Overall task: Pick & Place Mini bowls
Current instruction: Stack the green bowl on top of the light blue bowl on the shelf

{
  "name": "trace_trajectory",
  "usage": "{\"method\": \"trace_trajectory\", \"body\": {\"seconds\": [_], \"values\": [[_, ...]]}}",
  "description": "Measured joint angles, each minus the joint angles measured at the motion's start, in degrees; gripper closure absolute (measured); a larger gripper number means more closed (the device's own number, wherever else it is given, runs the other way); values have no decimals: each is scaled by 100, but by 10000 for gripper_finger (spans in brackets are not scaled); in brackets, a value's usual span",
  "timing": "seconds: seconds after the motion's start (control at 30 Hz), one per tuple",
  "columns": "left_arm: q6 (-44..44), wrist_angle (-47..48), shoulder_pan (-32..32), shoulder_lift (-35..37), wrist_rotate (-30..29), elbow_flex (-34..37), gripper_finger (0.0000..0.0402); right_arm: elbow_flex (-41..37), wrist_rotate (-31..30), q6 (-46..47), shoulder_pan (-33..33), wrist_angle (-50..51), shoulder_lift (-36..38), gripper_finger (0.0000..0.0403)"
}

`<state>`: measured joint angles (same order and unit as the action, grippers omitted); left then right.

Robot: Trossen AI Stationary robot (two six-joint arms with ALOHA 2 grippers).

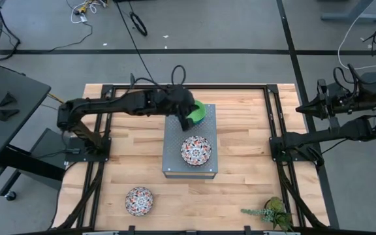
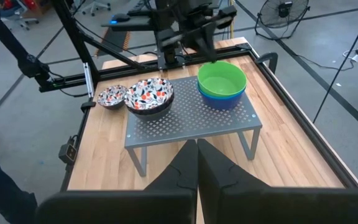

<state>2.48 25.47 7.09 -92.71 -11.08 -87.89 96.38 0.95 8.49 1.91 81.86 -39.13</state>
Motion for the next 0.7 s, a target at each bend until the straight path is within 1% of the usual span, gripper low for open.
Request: {"method": "trace_trajectory", "body": {"seconds": [0.07, 0.27, 0.47, 0.7], "values": [[80, -163, 40, 138, -142, 255, 401, 0, 0, 0, -2, -2, 0, 400], [295, -400, 90, 350, -115, 963, 401, 0, 1, 0, -1, -1, -1, 400], [311, -448, 93, 358, -130, 1321, 401, -1, 1, 0, -2, -2, 0, 400], [322, -499, 149, 358, -76, 1561, 402, 0, 0, 0, 0, 0, -2, 400]]}}
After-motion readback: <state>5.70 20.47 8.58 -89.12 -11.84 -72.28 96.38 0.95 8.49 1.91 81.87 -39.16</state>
